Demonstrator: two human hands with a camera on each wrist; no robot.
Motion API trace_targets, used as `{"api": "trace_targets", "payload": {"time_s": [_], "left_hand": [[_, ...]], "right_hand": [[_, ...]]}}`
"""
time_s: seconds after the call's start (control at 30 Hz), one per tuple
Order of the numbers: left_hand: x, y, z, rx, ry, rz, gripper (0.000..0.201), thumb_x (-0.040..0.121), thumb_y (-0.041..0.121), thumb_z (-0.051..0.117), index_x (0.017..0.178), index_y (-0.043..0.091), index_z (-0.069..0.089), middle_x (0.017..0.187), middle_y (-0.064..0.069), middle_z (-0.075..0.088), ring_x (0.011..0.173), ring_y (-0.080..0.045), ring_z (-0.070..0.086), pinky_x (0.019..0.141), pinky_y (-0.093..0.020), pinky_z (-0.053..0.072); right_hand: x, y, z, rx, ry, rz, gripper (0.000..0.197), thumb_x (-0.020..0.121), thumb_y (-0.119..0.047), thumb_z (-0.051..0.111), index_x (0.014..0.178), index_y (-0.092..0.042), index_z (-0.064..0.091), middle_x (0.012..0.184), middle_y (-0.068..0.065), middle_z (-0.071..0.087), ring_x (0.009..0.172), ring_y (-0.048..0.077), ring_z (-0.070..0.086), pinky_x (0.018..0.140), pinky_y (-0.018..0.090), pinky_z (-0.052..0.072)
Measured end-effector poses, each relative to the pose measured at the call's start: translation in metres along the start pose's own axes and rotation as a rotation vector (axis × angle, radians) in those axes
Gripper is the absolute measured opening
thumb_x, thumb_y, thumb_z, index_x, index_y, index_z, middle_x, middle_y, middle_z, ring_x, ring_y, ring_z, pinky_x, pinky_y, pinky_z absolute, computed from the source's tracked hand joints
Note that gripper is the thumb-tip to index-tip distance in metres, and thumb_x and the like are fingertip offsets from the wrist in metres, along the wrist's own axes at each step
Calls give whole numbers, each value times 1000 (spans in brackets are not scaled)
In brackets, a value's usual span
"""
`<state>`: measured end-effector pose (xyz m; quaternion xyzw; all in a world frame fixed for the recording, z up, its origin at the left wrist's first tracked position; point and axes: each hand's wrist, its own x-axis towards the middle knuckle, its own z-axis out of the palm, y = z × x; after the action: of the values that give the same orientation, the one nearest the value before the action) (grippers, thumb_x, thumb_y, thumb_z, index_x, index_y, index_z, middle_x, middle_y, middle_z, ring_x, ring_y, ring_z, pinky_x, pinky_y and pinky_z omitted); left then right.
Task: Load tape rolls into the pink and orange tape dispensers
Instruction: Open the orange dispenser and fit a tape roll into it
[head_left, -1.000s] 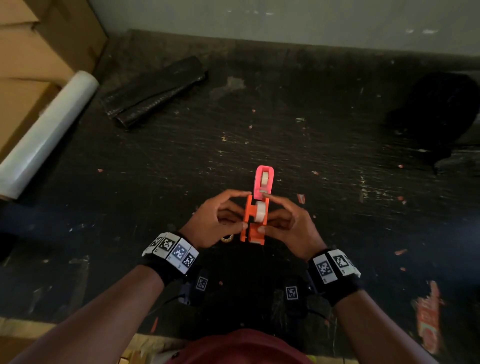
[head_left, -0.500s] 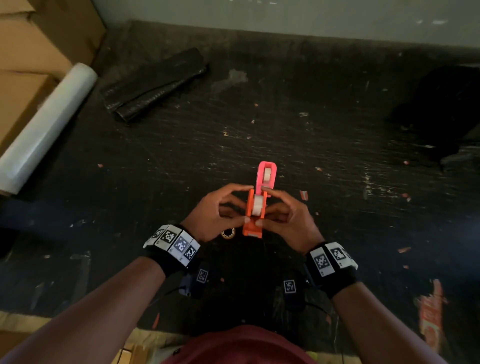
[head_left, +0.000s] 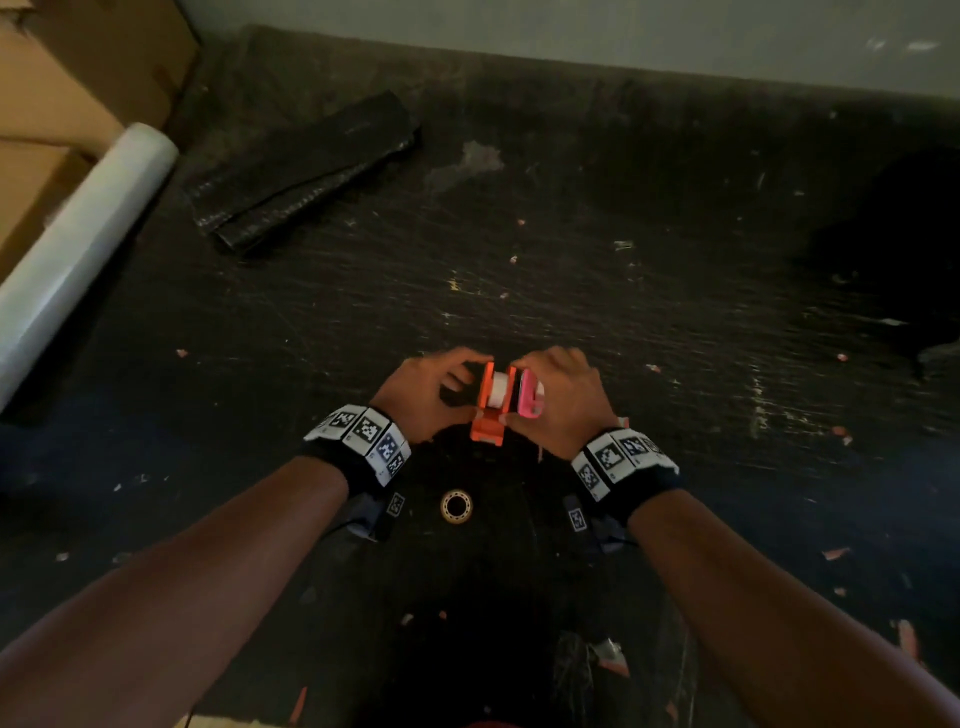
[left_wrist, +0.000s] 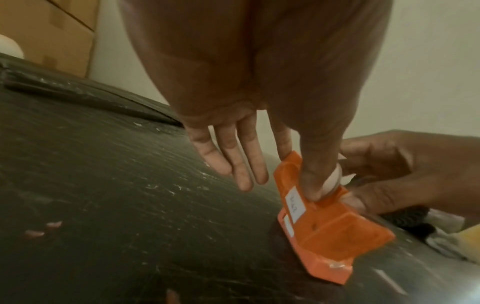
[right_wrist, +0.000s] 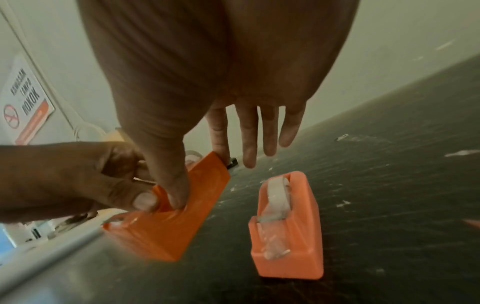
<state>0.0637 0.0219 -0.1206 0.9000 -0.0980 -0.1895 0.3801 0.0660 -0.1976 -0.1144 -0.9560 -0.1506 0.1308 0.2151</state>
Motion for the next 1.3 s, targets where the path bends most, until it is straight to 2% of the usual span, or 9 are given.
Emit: {"api": "trace_targets", "payload": {"time_s": [0.13, 0.2, 0.33, 0.47, 0.6, 0.77, 0.97, 1.1, 1.3], "left_hand": [[31, -16, 8, 146, 51, -31, 67, 72, 30, 87, 132, 34, 58, 119, -1, 68, 105, -17, 67, 95, -40, 55], [44, -21, 12, 227, 29, -49, 64, 74, 37, 84, 131, 37, 56, 123, 1, 66, 112, -18, 64, 97, -45, 55], [55, -29, 15, 219, -6, -76, 66, 78, 25, 84, 139, 22, 58, 126, -9, 64, 118, -26, 60, 105, -39, 48], [56, -34, 11, 256, -43, -48, 97, 69, 45, 87, 152, 27, 41, 142, -8, 49, 130, -29, 48, 109, -50, 46], [57, -34, 10, 402, -191, 11, 122, 55, 46, 91, 155, 35, 23, 151, -3, 35, 135, -27, 36, 107, -49, 41], [65, -31, 14, 537, -245, 48, 109, 57, 48, 91, 148, 26, 36, 148, -2, 40, 132, -27, 41, 106, -52, 45], [67, -33, 13, 560, -212, 70, 102, 53, 47, 91, 142, 25, 45, 141, 0, 48, 125, -25, 48, 100, -48, 48], [66, -31, 11, 570, -200, 82, 107, 54, 47, 90, 147, 30, 40, 140, 1, 50, 124, -25, 48, 99, -46, 48], [65, -32, 11, 564, -190, 102, 113, 55, 50, 89, 153, 37, 33, 142, 3, 48, 126, -25, 46, 101, -47, 48]], "right_hand": [[32, 9, 13, -118, -3, 32, 62, 67, -53, 77, 122, -31, 60, 134, 1, 48, 131, 27, 36, 99, 48, 37], [45, 12, 19, -156, -33, 48, 62, 67, -54, 77, 122, -31, 61, 139, 3, 44, 137, 29, 31, 104, 52, 35], [58, 19, 24, -159, -105, 49, 62, 70, -56, 76, 124, -30, 61, 139, 4, 45, 142, 31, 27, 111, 54, 29], [58, 24, 21, -145, -108, 33, 77, 68, -59, 76, 135, -29, 55, 142, 3, 45, 144, 30, 26, 115, 54, 26], [53, 20, 17, -105, 56, -88, 56, 70, -51, 73, 119, -26, 63, 124, 1, 54, 129, 27, 40, 104, 48, 34], [56, 9, 20, -168, 50, -123, 29, 77, -46, 68, 99, -27, 67, 107, -2, 57, 112, 25, 46, 91, 45, 40], [60, 7, 26, -91, 146, -115, 13, 86, -36, 65, 86, -26, 74, 91, -2, 63, 101, 25, 50, 81, 39, 32], [48, 4, 30, -79, 184, -140, 8, 84, -30, 70, 83, -25, 75, 85, -4, 66, 95, 24, 53, 78, 36, 29], [0, -10, 45, -18, 230, -126, 3, 79, -24, 75, 81, -23, 74, 81, -5, 69, 91, 21, 56, 83, 41, 40]]}}
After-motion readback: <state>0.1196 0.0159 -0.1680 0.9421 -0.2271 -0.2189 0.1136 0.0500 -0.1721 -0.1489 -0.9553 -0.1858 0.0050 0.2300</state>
